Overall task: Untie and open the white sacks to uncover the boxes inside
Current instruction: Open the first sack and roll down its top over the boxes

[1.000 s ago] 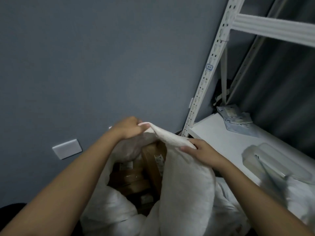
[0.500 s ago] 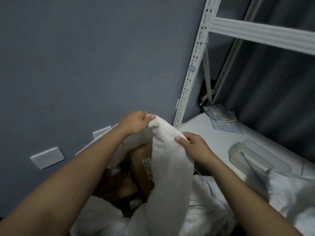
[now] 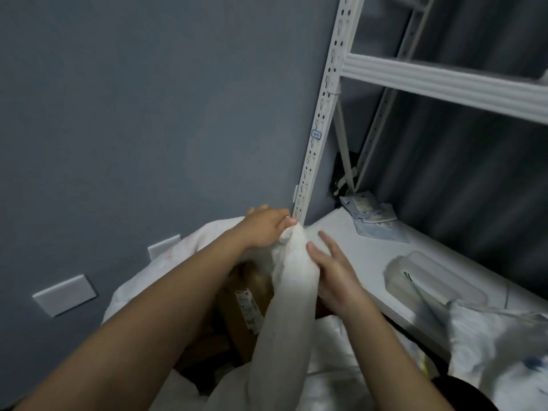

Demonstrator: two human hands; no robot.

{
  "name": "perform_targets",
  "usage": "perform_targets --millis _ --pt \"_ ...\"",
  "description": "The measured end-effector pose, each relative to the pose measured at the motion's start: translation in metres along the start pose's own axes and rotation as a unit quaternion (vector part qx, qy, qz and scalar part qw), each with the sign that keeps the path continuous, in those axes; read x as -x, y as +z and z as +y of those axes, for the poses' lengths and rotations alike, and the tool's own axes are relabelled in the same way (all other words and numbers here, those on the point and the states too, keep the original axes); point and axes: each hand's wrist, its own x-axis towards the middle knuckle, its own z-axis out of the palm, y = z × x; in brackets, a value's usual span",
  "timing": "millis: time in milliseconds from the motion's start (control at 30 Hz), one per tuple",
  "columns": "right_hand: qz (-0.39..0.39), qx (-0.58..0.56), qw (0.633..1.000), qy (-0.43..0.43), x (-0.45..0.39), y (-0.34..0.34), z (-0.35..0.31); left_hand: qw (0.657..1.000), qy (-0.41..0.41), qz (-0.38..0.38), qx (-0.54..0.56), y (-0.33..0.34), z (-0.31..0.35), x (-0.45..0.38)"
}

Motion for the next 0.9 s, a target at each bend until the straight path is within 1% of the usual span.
perform_targets --millis 67,100,133,167,200,233,267,300,333,367,400,433,467,500,567,600,633,700,733,767,833,867,900 --pt "0.050 0.123 0.991 -0.008 0.011 -0.001 0.020 0.999 -0.021 0.032 -0.029 0.002 0.001 -0.002" --pt "0.072 0.157 0.985 0.003 0.013 -0.001 0.028 0.998 -0.034 0.043 -0.043 0.003 0.002 -0.002" --pt "0.086 0.146 0.985 0.022 0.013 0.000 0.030 0.996 -0.044 0.060 -0.054 0.005 0.004 -0.001" --pt "0.085 0.085 0.992 0.043 0.013 0.002 0.028 0.993 -0.051 0.090 -0.054 0.005 0.006 0.003" --pt "0.060 -0.001 0.996 0.060 0.013 0.003 0.023 0.989 -0.062 0.130 -0.034 0.005 0.011 0.011" --pt "0.031 -0.075 0.995 0.065 0.013 0.005 0.016 0.983 -0.078 0.168 0.011 0.004 0.016 0.020" --pt "0.006 -0.119 0.991 0.054 0.013 0.006 0.007 0.974 -0.099 0.192 0.074 0.003 0.023 0.033" --pt "-0.010 -0.142 0.989 0.041 0.012 0.010 0.000 0.963 -0.120 0.191 0.146 0.001 0.029 0.045" --pt "-0.020 -0.145 0.989 0.030 0.012 0.013 -0.004 0.951 -0.138 0.168 0.222 0.000 0.036 0.057" --pt "-0.022 -0.145 0.989 0.028 0.012 0.016 -0.005 0.941 -0.150 0.123 0.278 -0.001 0.045 0.067" --pt "-0.027 -0.151 0.988 0.028 0.015 0.021 -0.006 0.938 -0.152 0.077 0.301 0.001 0.052 0.074" --pt "-0.032 -0.146 0.988 0.029 0.015 0.025 -0.005 0.941 -0.150 0.051 0.299 0.002 0.057 0.079" --pt "-0.024 -0.131 0.991 0.025 0.017 0.026 -0.005 0.946 -0.152 0.048 0.281 0.004 0.059 0.080" --pt "-0.001 -0.104 0.995 0.009 0.020 0.026 -0.005 0.949 -0.160 0.062 0.265 0.006 0.059 0.078" --pt "0.087 0.014 0.995 -0.049 0.029 0.021 -0.001 0.944 -0.183 0.099 0.257 0.011 0.055 0.072" --pt "0.118 0.088 0.986 -0.077 0.037 0.018 0.003 0.939 -0.192 0.111 0.262 0.012 0.055 0.070" --pt "0.124 0.148 0.977 -0.095 0.045 0.018 0.008 0.938 -0.193 0.120 0.261 0.013 0.056 0.068" --pt "0.079 0.199 0.971 -0.104 0.060 0.020 0.019 0.943 -0.185 0.133 0.242 0.016 0.060 0.064" --pt "0.065 0.202 0.972 -0.103 0.064 0.023 0.023 0.945 -0.182 0.139 0.233 0.018 0.063 0.063" --pt "0.075 0.205 0.970 -0.103 0.064 0.025 0.024 0.945 -0.179 0.139 0.235 0.018 0.067 0.063" --pt "0.131 0.173 0.973 -0.080 0.058 0.027 0.020 0.946 -0.165 0.110 0.255 0.017 0.073 0.064" --pt "0.131 0.110 0.984 -0.051 0.053 0.026 0.017 0.945 -0.152 0.086 0.278 0.015 0.074 0.067" --pt "0.100 0.018 0.995 -0.022 0.051 0.026 0.014 0.937 -0.148 0.059 0.311 0.013 0.074 0.070"
